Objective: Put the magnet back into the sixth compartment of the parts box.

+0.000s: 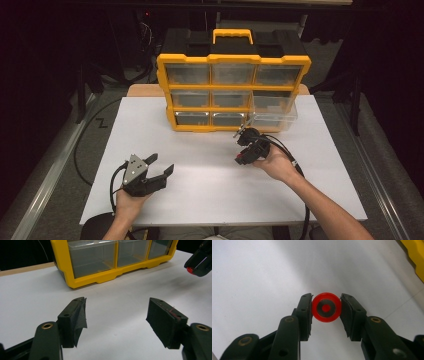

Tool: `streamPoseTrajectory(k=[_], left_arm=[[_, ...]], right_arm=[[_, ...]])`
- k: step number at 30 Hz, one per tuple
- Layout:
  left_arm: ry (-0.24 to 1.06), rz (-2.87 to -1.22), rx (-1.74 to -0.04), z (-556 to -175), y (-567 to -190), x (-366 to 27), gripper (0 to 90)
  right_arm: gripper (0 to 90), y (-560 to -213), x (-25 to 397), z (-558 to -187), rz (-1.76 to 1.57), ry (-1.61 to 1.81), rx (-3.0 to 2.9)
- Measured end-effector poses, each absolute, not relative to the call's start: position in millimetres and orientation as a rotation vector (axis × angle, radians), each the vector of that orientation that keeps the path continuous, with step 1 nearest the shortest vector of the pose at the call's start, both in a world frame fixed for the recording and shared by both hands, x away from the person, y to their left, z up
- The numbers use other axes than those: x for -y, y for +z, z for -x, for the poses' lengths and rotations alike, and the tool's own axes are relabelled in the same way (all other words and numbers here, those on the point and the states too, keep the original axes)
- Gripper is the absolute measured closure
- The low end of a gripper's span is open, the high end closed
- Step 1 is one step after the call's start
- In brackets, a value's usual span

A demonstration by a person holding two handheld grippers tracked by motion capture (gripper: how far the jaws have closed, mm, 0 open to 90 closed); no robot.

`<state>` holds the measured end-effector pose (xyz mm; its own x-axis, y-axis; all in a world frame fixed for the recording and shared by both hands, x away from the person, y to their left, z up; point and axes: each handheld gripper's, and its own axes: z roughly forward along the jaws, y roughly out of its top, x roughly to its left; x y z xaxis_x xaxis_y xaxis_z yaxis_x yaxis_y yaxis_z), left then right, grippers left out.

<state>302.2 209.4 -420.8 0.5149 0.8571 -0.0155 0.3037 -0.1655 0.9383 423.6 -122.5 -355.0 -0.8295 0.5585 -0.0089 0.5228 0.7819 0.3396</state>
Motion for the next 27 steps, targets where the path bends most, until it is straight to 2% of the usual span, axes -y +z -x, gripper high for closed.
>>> streamPoseTrajectory(k=[27], left_arm=[[0.661,-1.723,-0.984,-300,-421,-209,31.6]], right_arm=[[64.7,-330,148,-408,-0.904,0.502,-2.844]])
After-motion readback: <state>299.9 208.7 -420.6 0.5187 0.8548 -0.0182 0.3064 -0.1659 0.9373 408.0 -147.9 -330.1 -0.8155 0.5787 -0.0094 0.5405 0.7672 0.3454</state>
